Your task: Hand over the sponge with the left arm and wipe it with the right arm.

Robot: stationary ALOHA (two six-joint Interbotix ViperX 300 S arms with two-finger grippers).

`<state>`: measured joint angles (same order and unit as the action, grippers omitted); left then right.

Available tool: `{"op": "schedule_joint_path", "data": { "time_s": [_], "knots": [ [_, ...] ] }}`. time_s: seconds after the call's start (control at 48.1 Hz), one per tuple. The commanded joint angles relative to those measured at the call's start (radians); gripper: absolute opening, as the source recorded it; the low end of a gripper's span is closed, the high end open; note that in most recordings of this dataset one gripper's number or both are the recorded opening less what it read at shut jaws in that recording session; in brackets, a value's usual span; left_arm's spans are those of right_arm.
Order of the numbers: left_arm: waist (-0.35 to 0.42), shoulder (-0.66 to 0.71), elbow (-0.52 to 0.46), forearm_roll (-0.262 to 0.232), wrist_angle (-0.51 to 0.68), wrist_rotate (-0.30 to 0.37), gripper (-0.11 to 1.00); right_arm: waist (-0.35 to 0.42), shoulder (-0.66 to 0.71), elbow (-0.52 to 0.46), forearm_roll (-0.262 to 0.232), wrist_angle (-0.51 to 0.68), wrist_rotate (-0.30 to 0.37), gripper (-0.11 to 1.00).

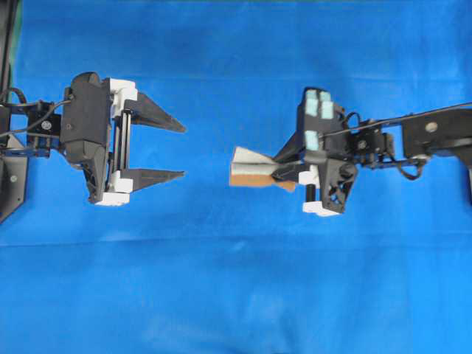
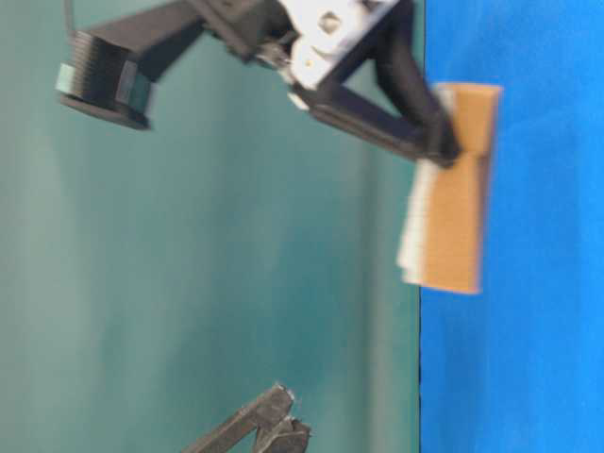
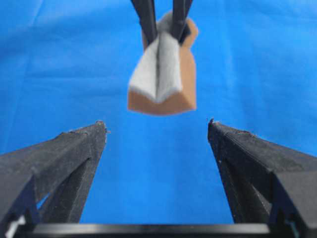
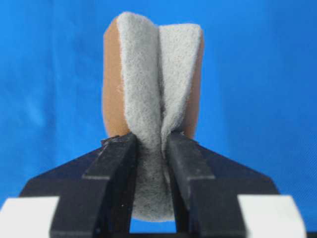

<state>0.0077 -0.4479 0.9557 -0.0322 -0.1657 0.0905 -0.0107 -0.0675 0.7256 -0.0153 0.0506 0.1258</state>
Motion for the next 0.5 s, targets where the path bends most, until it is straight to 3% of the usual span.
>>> {"op": "schedule_joint_path", "data": {
  "time_s": [0.0,0.478],
  "knots": [
    [-0.002,-0.006,0.003,-0.002,-0.011,-0.002,0.81,0.0,0.032,-0.014,-0.002,-0.02,-0.002,0.27],
    [-0.002,-0.006,0.003,-0.002,-0.011,0.0,0.81,0.002,0.219,-0.023,-0.009,-0.107,-0.002,0.27]
  ]
}}
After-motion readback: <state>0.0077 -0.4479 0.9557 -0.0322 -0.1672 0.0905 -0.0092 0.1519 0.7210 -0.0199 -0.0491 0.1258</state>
